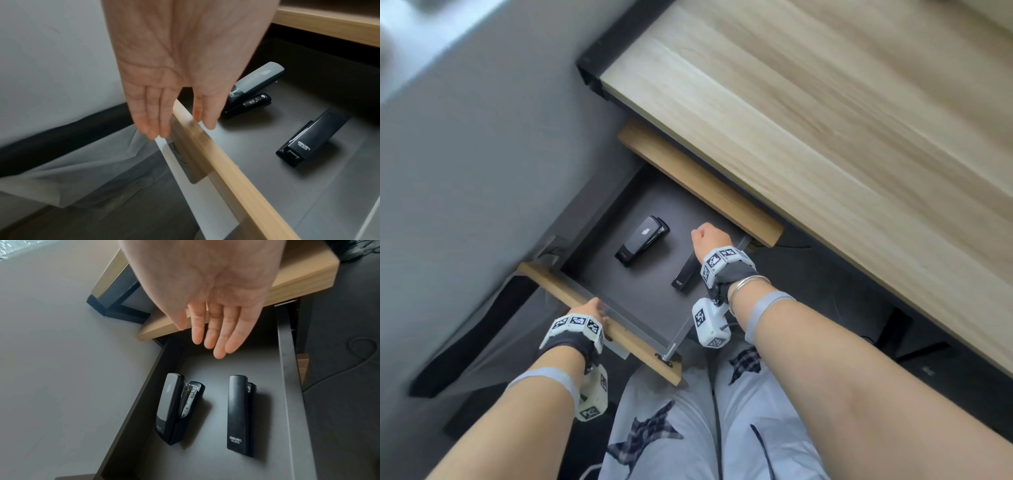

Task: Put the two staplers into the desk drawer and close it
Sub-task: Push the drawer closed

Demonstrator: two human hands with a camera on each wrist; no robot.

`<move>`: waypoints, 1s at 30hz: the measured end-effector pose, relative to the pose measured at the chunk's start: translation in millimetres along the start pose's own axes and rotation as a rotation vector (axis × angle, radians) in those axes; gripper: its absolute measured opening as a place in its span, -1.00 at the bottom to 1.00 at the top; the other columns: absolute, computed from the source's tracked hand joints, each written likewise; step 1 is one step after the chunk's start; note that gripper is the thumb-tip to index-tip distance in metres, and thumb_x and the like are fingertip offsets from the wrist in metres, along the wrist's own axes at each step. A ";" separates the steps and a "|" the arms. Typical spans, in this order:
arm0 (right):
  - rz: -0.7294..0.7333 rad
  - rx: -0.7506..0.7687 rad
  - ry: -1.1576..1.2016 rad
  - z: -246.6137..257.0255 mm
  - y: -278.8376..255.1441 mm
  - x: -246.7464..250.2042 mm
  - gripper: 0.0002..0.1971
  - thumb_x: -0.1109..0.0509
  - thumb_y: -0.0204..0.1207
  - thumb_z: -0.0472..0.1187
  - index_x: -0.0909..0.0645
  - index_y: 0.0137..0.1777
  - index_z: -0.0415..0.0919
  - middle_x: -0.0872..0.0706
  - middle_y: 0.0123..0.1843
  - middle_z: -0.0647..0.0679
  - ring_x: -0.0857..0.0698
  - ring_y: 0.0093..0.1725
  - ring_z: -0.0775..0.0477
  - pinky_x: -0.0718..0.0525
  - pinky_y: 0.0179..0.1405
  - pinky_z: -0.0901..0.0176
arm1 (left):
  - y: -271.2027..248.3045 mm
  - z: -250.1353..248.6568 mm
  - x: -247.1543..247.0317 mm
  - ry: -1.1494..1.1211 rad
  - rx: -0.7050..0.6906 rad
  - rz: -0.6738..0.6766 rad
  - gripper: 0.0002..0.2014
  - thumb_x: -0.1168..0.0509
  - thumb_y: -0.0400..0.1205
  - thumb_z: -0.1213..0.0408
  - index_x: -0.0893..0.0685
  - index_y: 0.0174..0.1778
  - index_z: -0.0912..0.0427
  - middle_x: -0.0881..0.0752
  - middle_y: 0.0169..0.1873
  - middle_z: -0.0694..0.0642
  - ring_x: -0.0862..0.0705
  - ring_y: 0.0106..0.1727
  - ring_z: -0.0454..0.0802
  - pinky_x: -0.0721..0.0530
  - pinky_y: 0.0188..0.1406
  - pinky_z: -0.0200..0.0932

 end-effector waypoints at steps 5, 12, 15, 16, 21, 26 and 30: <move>-0.021 0.094 -0.004 7.4 -5.0 5.4 -0.65 -0.05 0.68 -0.18 -0.64 0.18 -0.27 -0.75 0.18 -0.24 -0.68 0.18 -0.29 -0.62 0.13 0.07 | -2.6 -1.9 4.7 -0.043 0.018 -0.094 -0.58 -0.30 0.58 0.30 -0.47 0.35 0.31 -0.66 0.25 0.39 -0.63 0.27 0.33 -0.59 0.28 0.10; -0.108 0.272 0.068 37.9 -16.8 50.5 -0.69 -0.08 0.60 -0.25 -0.70 -0.03 -0.17 -0.83 0.00 -0.19 -0.75 -0.03 -0.30 -0.75 -0.02 -0.03 | -6.6 -23.2 19.4 -0.158 -0.012 -0.088 -0.80 -0.39 0.52 0.41 -0.46 -0.10 0.25 -0.59 -0.41 0.06 -0.55 -0.40 -0.03 -0.50 -0.32 -0.19; -0.158 0.330 0.067 50.8 -20.4 72.9 -0.70 -0.09 0.59 -0.23 -0.69 -0.09 -0.13 -0.83 -0.08 -0.18 -0.77 -0.10 -0.30 -0.77 -0.04 -0.10 | -8.4 -45.6 28.3 -0.041 -0.060 -0.050 -0.78 -0.42 0.50 0.29 -0.68 -0.02 0.33 -0.78 -0.04 0.23 -0.72 -0.01 0.19 -0.64 -0.01 -0.05; -0.175 0.346 0.063 53.6 -21.7 80.2 -0.70 -0.09 0.59 -0.24 -0.69 -0.09 -0.14 -0.84 -0.11 -0.18 -0.77 -0.12 -0.29 -0.77 -0.05 -0.10 | -8.2 -51.8 31.2 -0.019 -0.070 -0.051 -0.73 -0.41 0.51 0.26 -0.71 0.05 0.35 -0.77 0.05 0.27 -0.73 0.08 0.22 -0.66 0.06 -0.04; -0.294 0.376 0.073 53.1 -24.5 123.4 -0.70 -0.13 0.61 -0.19 -0.70 -0.05 -0.22 -0.83 -0.16 -0.24 -0.77 -0.17 -0.32 -0.76 -0.04 -0.11 | -9.5 -81.8 52.6 0.018 -0.081 -0.099 -0.68 -0.36 0.54 0.24 -0.73 0.15 0.34 -0.75 0.14 0.28 -0.74 0.12 0.23 -0.70 0.11 -0.03; -0.383 0.276 0.077 27.4 -13.3 165.2 -0.70 -0.11 0.58 -0.17 -0.68 -0.09 -0.25 -0.82 -0.19 -0.27 -0.77 -0.17 -0.36 -0.76 -0.06 -0.13 | -7.9 -113.2 70.4 -0.053 -0.116 -0.117 -0.68 -0.40 0.53 0.27 -0.73 0.14 0.37 -0.75 0.17 0.30 -0.73 0.15 0.25 -0.67 0.14 -0.03; -0.421 0.182 0.073 -0.5 -3.1 187.9 -0.70 -0.12 0.57 -0.17 -0.69 -0.08 -0.25 -0.82 -0.15 -0.29 -0.77 -0.14 -0.37 -0.76 -0.04 -0.16 | -4.2 -141.2 81.7 -0.139 -0.177 -0.134 -0.63 -0.40 0.53 0.27 -0.66 0.21 0.39 -0.72 0.21 0.31 -0.69 0.23 0.25 -0.62 0.21 -0.02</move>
Point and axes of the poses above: each hand's wrist, its own y-axis towards the middle knuckle, its own x-axis out of the back of the hand, z = x × y, the point moved 8 cm from there along y, towards the middle knuckle
